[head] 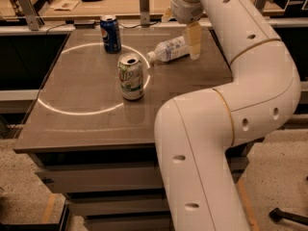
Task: Place blue plastic bottle upright
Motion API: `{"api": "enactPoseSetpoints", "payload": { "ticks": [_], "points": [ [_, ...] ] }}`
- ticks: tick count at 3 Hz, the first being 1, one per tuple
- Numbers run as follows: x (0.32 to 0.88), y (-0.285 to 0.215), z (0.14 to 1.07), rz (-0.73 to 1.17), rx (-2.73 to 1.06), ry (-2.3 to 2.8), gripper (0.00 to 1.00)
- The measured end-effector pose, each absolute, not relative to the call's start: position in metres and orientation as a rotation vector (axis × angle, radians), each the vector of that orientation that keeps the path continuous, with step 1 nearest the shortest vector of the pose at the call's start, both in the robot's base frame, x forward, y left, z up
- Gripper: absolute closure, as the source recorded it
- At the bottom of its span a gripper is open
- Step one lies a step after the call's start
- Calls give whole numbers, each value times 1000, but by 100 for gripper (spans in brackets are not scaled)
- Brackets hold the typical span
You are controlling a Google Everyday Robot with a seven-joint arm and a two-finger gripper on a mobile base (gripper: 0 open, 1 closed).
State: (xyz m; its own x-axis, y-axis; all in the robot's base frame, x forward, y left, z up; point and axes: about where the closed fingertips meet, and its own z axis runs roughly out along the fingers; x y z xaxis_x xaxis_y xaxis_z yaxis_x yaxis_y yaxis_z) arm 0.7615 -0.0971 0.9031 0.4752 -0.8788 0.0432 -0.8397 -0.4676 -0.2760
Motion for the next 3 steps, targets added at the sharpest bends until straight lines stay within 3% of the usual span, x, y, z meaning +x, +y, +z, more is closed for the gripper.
{"api": "enactPoseSetpoints", "payload": {
  "ticks": [3],
  "points": [
    [765, -74, 877, -202, -2547, 1500, 0]
  ]
}}
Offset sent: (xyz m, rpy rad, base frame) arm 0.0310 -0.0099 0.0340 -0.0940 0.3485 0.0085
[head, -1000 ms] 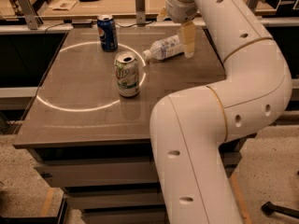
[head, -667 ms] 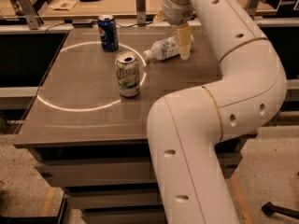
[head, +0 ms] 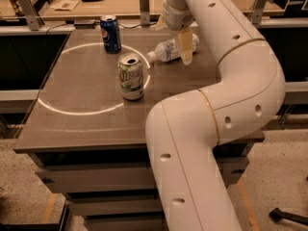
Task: Place blue plastic bottle upright
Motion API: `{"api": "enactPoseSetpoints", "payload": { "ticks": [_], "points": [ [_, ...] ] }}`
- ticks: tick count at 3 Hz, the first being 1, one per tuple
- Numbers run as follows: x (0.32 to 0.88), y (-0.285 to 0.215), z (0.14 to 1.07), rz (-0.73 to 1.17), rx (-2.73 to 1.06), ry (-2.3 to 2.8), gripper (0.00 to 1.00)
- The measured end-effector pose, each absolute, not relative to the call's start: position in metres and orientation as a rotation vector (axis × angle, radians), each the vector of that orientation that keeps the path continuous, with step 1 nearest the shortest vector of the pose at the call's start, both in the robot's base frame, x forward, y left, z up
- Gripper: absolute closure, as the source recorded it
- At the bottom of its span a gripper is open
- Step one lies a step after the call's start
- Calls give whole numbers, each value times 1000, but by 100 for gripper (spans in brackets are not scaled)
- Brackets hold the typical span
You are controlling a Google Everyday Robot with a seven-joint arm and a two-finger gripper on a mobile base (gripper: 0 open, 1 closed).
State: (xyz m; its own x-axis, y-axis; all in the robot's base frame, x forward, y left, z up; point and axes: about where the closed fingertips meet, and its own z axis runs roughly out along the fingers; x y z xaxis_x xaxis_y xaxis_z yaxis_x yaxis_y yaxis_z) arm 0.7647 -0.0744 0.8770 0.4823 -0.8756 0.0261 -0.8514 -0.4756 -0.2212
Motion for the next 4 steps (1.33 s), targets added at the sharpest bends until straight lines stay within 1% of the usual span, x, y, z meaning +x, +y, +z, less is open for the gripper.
{"api": "enactPoseSetpoints", "payload": {
  "ticks": [1, 3, 4],
  "points": [
    [765, -79, 872, -203, -2568, 1505, 0],
    [762, -114, 863, -216, -2585, 1547, 0],
    [763, -122, 861, -237, -2627, 1517, 0]
  ]
}}
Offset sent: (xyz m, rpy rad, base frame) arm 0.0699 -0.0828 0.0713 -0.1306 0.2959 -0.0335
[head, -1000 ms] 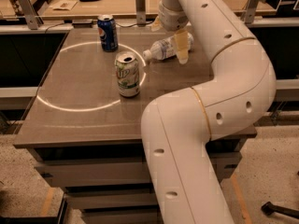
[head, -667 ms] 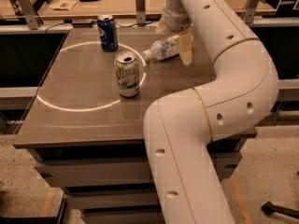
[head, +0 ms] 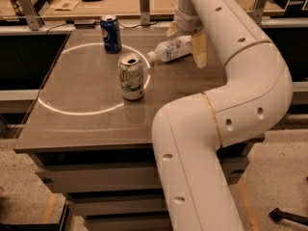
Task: Place blue plastic bottle upright
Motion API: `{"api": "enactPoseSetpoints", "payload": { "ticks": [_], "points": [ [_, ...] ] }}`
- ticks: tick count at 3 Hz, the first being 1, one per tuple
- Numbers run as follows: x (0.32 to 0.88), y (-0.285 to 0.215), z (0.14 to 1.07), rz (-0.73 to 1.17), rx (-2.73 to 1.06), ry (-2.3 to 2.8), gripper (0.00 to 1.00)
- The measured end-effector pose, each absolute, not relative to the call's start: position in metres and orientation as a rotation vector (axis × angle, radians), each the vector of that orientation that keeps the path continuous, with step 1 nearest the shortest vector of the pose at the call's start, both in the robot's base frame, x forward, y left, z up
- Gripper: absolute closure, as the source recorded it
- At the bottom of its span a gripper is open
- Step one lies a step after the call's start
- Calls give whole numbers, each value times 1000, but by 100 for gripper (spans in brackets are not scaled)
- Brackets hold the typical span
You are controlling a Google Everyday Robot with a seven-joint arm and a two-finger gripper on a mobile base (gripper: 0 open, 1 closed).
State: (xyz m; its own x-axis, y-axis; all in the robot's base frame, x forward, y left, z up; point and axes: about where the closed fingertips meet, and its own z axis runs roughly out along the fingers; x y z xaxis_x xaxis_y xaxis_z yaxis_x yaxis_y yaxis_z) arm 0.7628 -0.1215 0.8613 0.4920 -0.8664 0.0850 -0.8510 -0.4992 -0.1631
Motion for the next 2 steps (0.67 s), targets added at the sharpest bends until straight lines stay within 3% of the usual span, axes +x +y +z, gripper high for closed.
{"api": "enactPoseSetpoints", "payload": {
  "ticks": [2],
  "points": [
    [763, -126, 866, -293, -2752, 1390, 0]
  ]
}}
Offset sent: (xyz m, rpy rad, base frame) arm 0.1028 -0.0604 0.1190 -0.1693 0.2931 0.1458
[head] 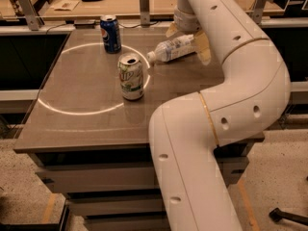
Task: Place blue plastic bottle upright
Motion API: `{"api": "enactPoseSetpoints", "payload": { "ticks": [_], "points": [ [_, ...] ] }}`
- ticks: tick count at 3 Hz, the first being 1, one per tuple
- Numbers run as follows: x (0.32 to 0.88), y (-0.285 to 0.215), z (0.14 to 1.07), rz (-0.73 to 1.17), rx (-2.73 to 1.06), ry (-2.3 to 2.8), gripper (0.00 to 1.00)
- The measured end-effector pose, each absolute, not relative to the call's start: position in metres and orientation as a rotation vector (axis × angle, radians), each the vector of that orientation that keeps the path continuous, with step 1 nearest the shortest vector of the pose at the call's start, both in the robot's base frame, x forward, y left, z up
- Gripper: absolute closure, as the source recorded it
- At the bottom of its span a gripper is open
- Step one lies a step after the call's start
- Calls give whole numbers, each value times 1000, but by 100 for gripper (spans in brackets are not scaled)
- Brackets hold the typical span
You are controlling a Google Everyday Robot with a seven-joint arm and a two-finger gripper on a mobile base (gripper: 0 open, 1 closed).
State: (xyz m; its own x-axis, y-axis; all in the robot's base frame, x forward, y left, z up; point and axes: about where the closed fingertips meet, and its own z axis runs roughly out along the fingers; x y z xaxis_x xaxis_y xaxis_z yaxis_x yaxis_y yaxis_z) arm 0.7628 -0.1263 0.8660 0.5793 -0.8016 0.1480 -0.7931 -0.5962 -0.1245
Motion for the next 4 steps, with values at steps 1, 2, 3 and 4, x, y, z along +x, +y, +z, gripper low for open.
{"api": "enactPoseSetpoints", "payload": {
  "ticks": [1, 2, 3, 4],
  "points": [
    [762, -127, 864, -294, -2792, 1349, 18],
    [761, -127, 864, -290, -2777, 1386, 41],
    [760, -123, 867, -289, -2738, 1447, 64],
    [760, -123, 870, -289, -2738, 1447, 88]
  ]
}}
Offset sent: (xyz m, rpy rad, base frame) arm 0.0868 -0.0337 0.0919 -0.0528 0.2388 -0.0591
